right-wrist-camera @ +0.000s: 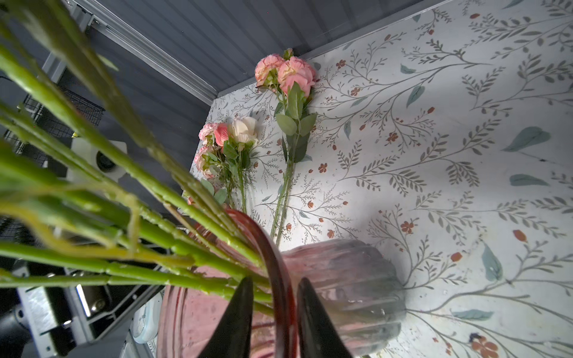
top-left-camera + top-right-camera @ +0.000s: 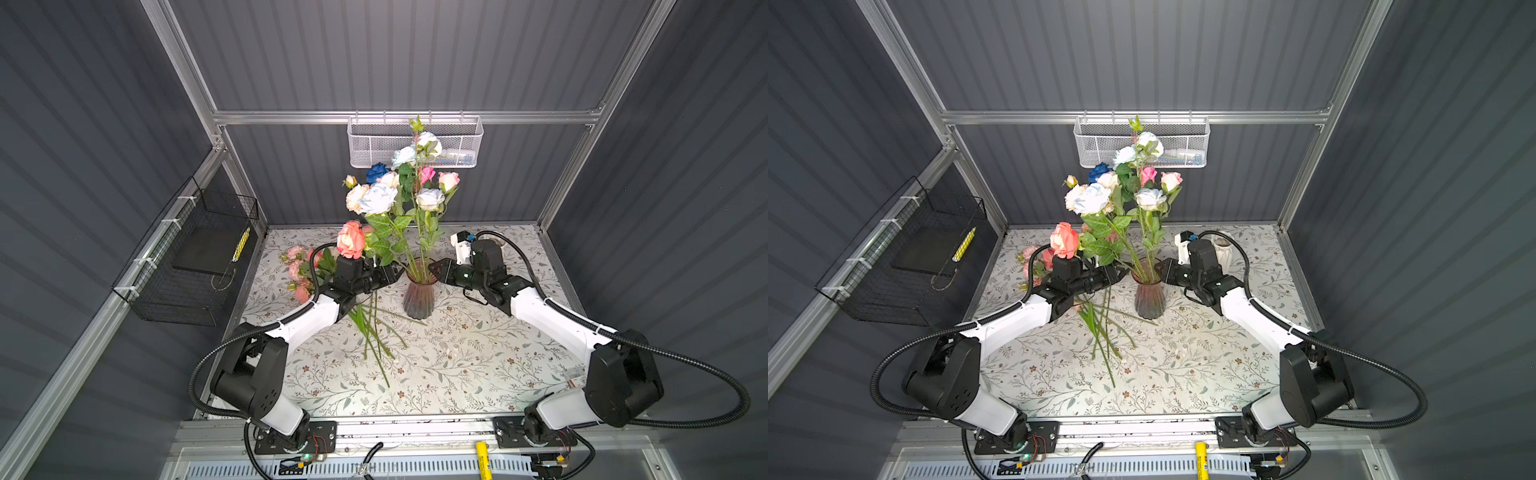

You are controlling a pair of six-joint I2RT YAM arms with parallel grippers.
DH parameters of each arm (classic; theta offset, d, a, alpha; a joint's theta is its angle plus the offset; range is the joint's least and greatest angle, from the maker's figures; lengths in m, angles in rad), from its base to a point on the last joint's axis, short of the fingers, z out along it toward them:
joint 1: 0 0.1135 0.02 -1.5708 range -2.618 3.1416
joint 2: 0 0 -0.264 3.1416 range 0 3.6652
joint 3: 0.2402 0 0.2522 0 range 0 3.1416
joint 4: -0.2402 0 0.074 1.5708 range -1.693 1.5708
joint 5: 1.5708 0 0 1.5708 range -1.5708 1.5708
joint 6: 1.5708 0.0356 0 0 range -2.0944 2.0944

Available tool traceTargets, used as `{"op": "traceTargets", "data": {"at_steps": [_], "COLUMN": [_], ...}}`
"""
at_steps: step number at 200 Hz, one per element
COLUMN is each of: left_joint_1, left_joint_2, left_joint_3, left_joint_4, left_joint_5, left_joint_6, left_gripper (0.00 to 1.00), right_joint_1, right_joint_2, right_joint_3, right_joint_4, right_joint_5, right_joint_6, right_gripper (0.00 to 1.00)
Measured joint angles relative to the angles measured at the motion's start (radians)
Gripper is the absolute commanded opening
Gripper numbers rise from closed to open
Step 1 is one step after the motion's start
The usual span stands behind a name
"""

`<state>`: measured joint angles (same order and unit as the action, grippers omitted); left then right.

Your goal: Arrange the flowers into the vase

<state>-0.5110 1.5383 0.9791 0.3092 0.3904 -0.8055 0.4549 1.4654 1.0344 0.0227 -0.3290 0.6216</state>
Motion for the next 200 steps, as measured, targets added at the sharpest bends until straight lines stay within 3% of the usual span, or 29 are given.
{"op": "traceTargets", "data": {"at_steps": [59, 118, 137, 169, 200], "left_joint_1": [-0.015, -0.065, -0.065, -0.065, -0.065], "left_joint_2": [-0.111, -0.068, -0.065, -0.08, -0.13], "left_joint_3": [-0.023, -0.021, -0.019, -0.006, 0.02], "left_joint_4": [0.021, 0.036, 0.035, -0.004, -0.151], "left_joint_5": [0.017, 0.03, 0.03, 0.002, -0.081], "left_joint_6": [-0.019, -0.018, -0.018, 0.008, 0.055], "left_gripper": [0.45, 0.31, 0.31, 0.42, 0.35], "right_joint_1": [0.003, 0.003, 0.003, 0.003, 0.004], "right_joint_2": [0.0, 0.0, 0.0, 0.0, 0.0], "right_joint_3": [0.0, 0.0, 0.0, 0.0, 0.0], "right_joint_4": [0.015, 0.019, 0.019, 0.02, 0.021], "right_joint_5": [0.02, 0.026, 0.026, 0.026, 0.027], "right_joint_6": [0.001, 0.001, 0.002, 0.001, 0.001], "right_gripper": [0.23, 0.21, 0.21, 0.21, 0.21]}}
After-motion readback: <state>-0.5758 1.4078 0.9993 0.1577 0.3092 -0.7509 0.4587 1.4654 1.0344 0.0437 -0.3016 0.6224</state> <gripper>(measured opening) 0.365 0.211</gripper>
